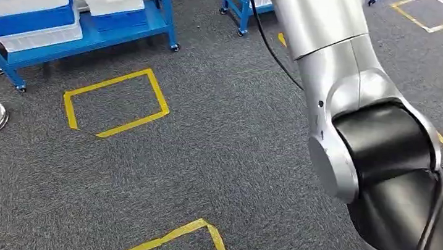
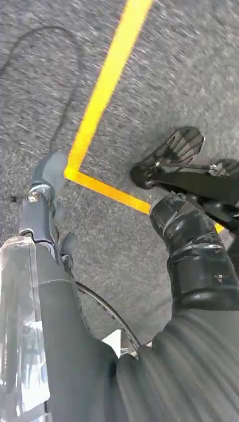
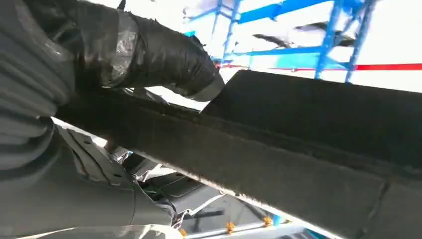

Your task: Take the parts from the cabinet and place them on the table.

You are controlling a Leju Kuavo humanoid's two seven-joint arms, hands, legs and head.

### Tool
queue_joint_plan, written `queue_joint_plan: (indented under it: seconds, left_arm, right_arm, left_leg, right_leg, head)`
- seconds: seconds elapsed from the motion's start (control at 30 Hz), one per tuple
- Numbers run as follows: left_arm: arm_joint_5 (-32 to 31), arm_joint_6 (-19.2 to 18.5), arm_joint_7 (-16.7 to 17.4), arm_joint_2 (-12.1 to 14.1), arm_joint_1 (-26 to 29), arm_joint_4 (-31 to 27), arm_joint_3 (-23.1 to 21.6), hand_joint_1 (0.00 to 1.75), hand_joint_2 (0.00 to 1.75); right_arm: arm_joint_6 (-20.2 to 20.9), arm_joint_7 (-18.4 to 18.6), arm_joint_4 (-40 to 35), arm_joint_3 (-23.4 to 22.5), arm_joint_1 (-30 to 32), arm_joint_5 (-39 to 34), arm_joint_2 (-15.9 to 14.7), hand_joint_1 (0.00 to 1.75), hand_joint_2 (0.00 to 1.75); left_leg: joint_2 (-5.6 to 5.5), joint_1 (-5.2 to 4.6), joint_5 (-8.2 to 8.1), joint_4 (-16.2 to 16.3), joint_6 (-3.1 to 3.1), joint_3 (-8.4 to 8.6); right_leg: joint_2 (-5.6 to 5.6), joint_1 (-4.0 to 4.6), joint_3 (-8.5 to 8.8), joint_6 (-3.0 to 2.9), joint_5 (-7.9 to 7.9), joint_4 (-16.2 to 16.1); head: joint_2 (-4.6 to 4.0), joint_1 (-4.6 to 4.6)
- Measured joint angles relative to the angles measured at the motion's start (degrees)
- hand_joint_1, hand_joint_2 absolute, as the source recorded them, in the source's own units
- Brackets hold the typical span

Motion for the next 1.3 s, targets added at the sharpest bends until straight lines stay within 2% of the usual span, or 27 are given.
queue_joint_plan:
  seconds: [0.07, 0.1, 0.17, 0.2, 0.23, 0.27, 0.37, 0.4, 0.43, 0.47, 0.5, 0.57, 0.6, 0.67, 0.7, 0.73, 0.77, 0.87, 0.9, 0.97, 1.0, 1.03, 1.17, 1.2, 1.23, 1.27, 1.3]
  left_arm:
    - [0.0, 0.0, 0.0, 0.1, 0.0, 0.2, 0.0, 0.00, 1.75]
    - [0.0, 0.0, -0.1, 0.2, 0.0, 0.3, 0.0, 0.00, 1.75]
    - [0.0, 0.0, -0.3, 0.3, 0.0, 0.5, 0.0, 0.00, 1.75]
    - [0.0, 0.0, -0.4, 0.3, -0.1, 0.6, 0.0, 0.00, 1.75]
    - [-0.1, 0.0, -0.5, 0.5, 0.1, 0.7, 0.0, 0.00, 1.75]
    - [-0.1, -0.2, -0.5, 0.6, 0.1, 0.9, 0.0, 0.00, 1.75]
    - [-0.2, -0.2, -0.5, 0.7, -0.2, 0.9, 0.0, 0.00, 1.75]
    - [-0.2, -0.2, -0.8, 0.5, -0.2, 1.0, 0.0, 0.00, 1.75]
    - [-0.2, -0.3, -0.8, 0.7, -0.2, 1.1, 0.0, 0.00, 1.75]
    - [-0.2, -0.4, -0.8, 0.7, -0.2, 1.1, 0.0, 0.00, 1.75]
    - [-0.3, -0.6, -0.8, 0.7, -0.1, 1.1, 0.0, 0.00, 1.75]
    - [-0.5, -1.0, -0.8, 0.8, -0.1, 1.1, -0.1, 0.00, 1.75]
    - [-0.6, -1.0, -0.6, 0.8, -0.2, 1.1, -0.1, 0.00, 1.75]
    - [-0.7, -1.1, -0.5, 0.8, -0.2, 1.1, -0.1, 0.00, 1.75]
    - [-0.8, -1.2, -0.5, 0.7, -0.2, 1.1, -0.1, 0.00, 1.75]
    - [-0.9, -1.2, -0.5, 0.6, -0.2, 1.1, -0.1, 0.00, 1.75]
    - [-0.9, -1.2, -0.5, 0.6, -0.2, 1.1, -0.1, 0.00, 1.75]
    - [-1.2, -1.2, -0.4, 0.5, -0.3, 1.1, -0.2, 0.00, 1.75]
    - [-1.3, -1.1, -0.4, 0.5, -0.4, 1.1, -0.2, 0.00, 1.75]
    - [-1.3, -1.0, -0.4, 0.5, -0.2, 1.1, -0.2, 0.00, 1.75]
    - [-1.3, -1.0, -0.4, 0.5, -0.1, 1.1, -0.2, 0.00, 1.75]
    - [-1.2, -1.0, -0.4, 0.5, -0.1, 1.1, -0.2, 0.00, 1.75]
    - [-1.2, -1.0, -0.4, 0.5, -0.1, 1.1, -0.2, 0.00, 1.75]
    - [-1.3, -1.0, -0.3, 0.5, 0.1, 1.1, -0.2, 0.00, 1.75]
    - [-1.3, -1.0, -0.3, 0.5, 0.1, 1.1, -0.2, 0.00, 1.75]
    - [-1.3, -1.0, -0.3, 0.5, 0.1, 1.1, -0.2, 0.00, 1.75]
    - [-1.2, -1.0, -0.3, 0.6, 0.4, 1.1, -0.2, 0.00, 1.75]
  right_arm:
    - [0.2, -0.1, -0.1, 0.0, 0.2, 0.0, 0.1, 1.75, 1.75]
    - [0.3, -0.2, -0.1, 0.0, 0.2, 0.0, 0.1, 1.75, 1.75]
    - [0.4, -0.4, -0.1, 0.0, 0.2, 0.0, 0.1, 1.75, 1.75]
    - [0.5, -0.9, -0.2, 0.0, 0.2, 0.0, 0.1, 1.75, 1.75]
    - [0.7, -1.0, -0.6, 0.0, 0.2, 0.0, 0.1, 1.75, 1.75]
    - [1.0, -1.0, -1.1, 0.0, 0.1, -0.1, 0.2, 1.75, 1.75]
    - [1.1, -1.6, -2.0, 0.0, 0.3, -0.5, 0.3, 1.75, 1.75]
    - [1.1, -2.1, -2.1, 0.0, 0.4, -0.6, 0.3, 1.75, 1.75]
    - [1.2, -2.2, -2.6, 0.0, 0.5, -1.0, 0.3, 1.75, 1.75]
    - [1.5, -2.2, -3.0, 0.0, 0.5, -1.6, 0.3, 1.75, 1.75]
    - [1.9, -2.2, -3.8, 0.0, 0.5, -2.1, 0.3, 1.75, 1.75]
    - [2.8, -2.3, -5.4, 0.2, 0.9, -3.0, 0.6, 1.75, 1.75]
    - [3.0, -2.5, -5.9, 0.6, 1.1, -3.3, 0.6, 1.75, 1.75]
    - [3.0, -3.1, -6.5, 0.8, 1.1, -3.6, 0.7, 1.75, 1.75]
    - [3.0, -3.1, -7.3, 0.9, 1.1, -3.7, 0.8, 1.75, 1.75]
    - [3.1, -3.0, -8.1, 1.1, 1.1, -4.1, 0.9, 1.75, 1.75]
    - [3.1, -2.9, -8.9, 1.1, 1.1, -4.5, 1.0, 1.75, 1.75]
    - [3.0, -3.1, -10.0, 1.2, 1.3, -6.3, 1.2, 1.75, 1.75]
    - [3.0, -3.2, -10.3, 1.2, 1.4, -6.8, 1.3, 1.75, 1.75]
    - [3.0, -3.2, -11.0, 1.2, 1.6, -7.2, 1.4, 1.75, 1.75]
    - [2.9, -3.2, -11.2, 1.2, 1.7, -7.3, 1.5, 1.75, 1.75]
    - [2.9, -3.2, -11.3, 1.2, 1.8, -7.3, 1.5, 1.75, 1.75]
    - [2.9, -3.2, -11.3, 1.2, 1.8, -7.3, 1.5, 1.75, 1.75]
    - [3.0, -3.2, -11.4, 1.2, 2.4, -7.4, 1.6, 1.75, 1.75]
    - [3.0, -3.2, -11.5, 1.2, 2.9, -7.4, 1.7, 1.75, 1.75]
    - [2.9, -3.2, -11.6, 1.2, 2.9, -7.4, 1.7, 1.75, 1.75]
    - [2.9, -3.2, -11.8, 1.2, 2.7, -7.4, 1.7, 1.75, 1.75]
  left_leg:
    - [-0.56, -0.02, -1.71, 6.4, -0.03, -3.03]
    - [-0.63, -0.05, -0.93, 6.3, 0.12, -3.08]
    - [-1.18, -0.06, 4.01, -0.6, 0.71, -0.24]
    - [-2.32, -0.06, 6.63, -5.4, 1.08, 1.77]
    - [-6.18, 0.19, 6.96, -8.8, 1.67, 3.28]
    - [-6.50, 0.15, 7.33, -9.6, 1.68, 3.50]
    - [-4.69, -0.41, 7.15, -10.0, 1.95, 3.68]
    - [-3.41, 0.47, 7.84, -11.6, 2.36, 4.25]
    - [-2.38, 0.21, 8.30, -12.2, 2.44, 4.66]
    - [-1.72, 0.20, 8.52, -12.5, 2.90, 4.70]
    - [-0.99, 0.06, 8.53, -12.5, 2.93, 4.54]
    - [0.84, 0.06, 8.36, -12.3, 2.99, 4.37]
    - [1.59, 0.06, 8.32, -12.2, 2.98, 4.35]
    - [2.96, 0.07, 8.05, -11.9, 2.80, 4.33]
    - [3.62, 0.07, 7.85, -11.6, 2.62, 4.35]
    - [4.24, 0.00, 7.58, -11.3, 2.29, 4.37]
    - [4.73, -0.54, 7.28, -10.9, 1.83, 4.13]
    - [6.48, -0.45, 7.32, -11.3, 1.07, 4.58]
    - [6.86, -0.39, 7.15, -11.3, 0.75, 4.73]
    - [1.04, 0.18, 3.88, -7.8, 0.40, 3.33]
    - [-0.11, 0.18, 1.61, -3.8, 0.34, 1.57]
    - [-0.37, 0.19, 0.66, -1.8, 0.27, 0.68]
    - [-0.47, 0.19, 0.17, -0.6, 0.23, 0.17]
    - [-0.62, 0.17, -1.61, 6.4, 0.05, -3.17]
    - [-1.56, 0.23, 5.69, -3.7, 0.52, 0.84]
    - [-2.79, 0.31, 7.53, -7.4, 0.70, 2.37]
    - [-6.26, 0.56, 7.07, -9.5, 0.93, 3.58]
  right_leg:
    - [1.63, 0.25, -0.16, -0.02, 0.06, 0.2]
    - [2.47, 0.33, -0.17, -0.02, 0.05, 0.3]
    - [4.10, 0.44, -0.17, 0.01, 0.02, 0.7]
    - [4.78, 0.50, -0.15, 0.04, 0.00, 0.8]
    - [5.40, 0.25, -0.37, 0.13, 0.04, 0.8]
    - [6.23, 0.32, -0.78, 0.56, 0.32, 0.9]
    - [8.29, -0.60, -1.49, 2.06, 1.31, 0.2]
    - [8.83, 0.03, -1.58, 2.44, 1.46, 0.0]
    - [5.35, 0.38, -1.77, 2.45, 0.78, 0.5]
    - [1.52, 0.45, -3.05, 2.53, -1.42, 3.1]
    - [0.08, 0.08, -4.92, 2.73, -3.63, 7.1]
    - [-0.73, -0.17, -8.34, 3.09, -6.65, 15.1]
    - [-0.82, -0.35, -8.50, 3.22, -6.38, 15.9]
    - [-1.36, -0.40, -4.83, 3.21, -3.12, 10.2]
    - [-2.46, -0.30, -1.65, 2.99, -1.14, 5.1]
    - [-4.91, 0.06, 0.83, 2.58, -0.76, 0.7]
    - [-5.77, 0.88, 0.93, 2.18, -0.96, 0.1]
    - [-3.26, 1.07, 0.47, 1.62, -0.68, 0.1]
    - [-2.54, 0.55, 0.67, 1.03, -0.29, -0.5]
    - [-1.56, 0.17, 0.77, 0.44, 0.20, -1.0]
    - [-0.91, 0.16, 0.66, 0.35, 0.25, -1.0]
    - [-0.58, 0.17, 0.64, 0.31, 0.28, -1.0]
    - [-0.40, 0.19, 0.61, 0.31, 0.28, -1.0]
    - [1.26, 0.40, 0.51, 0.29, 0.29, -0.7]
    - [3.90, 0.37, 0.54, 0.40, 0.20, -0.2]
    - [4.42, 0.33, 0.53, 0.45, 0.16, -0.1]
    - [5.16, 0.34, 0.06, 0.76, 0.22, 0.0]
  head:
    - [0.00, 0.00]
    - [0.00, 0.00]
    - [0.00, 0.00]
    - [0.00, 0.00]
    - [0.00, 0.09]
    - [0.00, 0.00]
    - [0.00, -0.02]
    - [0.00, 0.00]
    - [0.00, 0.09]
    - [0.00, 0.17]
    - [0.00, 0.18]
    - [0.00, 0.18]
    - [0.00, 0.15]
    - [0.00, 0.17]
    - [0.00, 0.17]
    - [0.00, 0.17]
    - [0.00, 0.15]
    - [0.00, 0.15]
    - [0.00, 0.13]
    - [0.00, 0.13]
    - [0.00, 0.13]
    - [0.00, 0.13]
    - [0.00, 0.13]
    - [0.00, 0.13]
    - [0.00, 0.13]
    - [0.00, 0.13]
    - [0.00, 0.17]
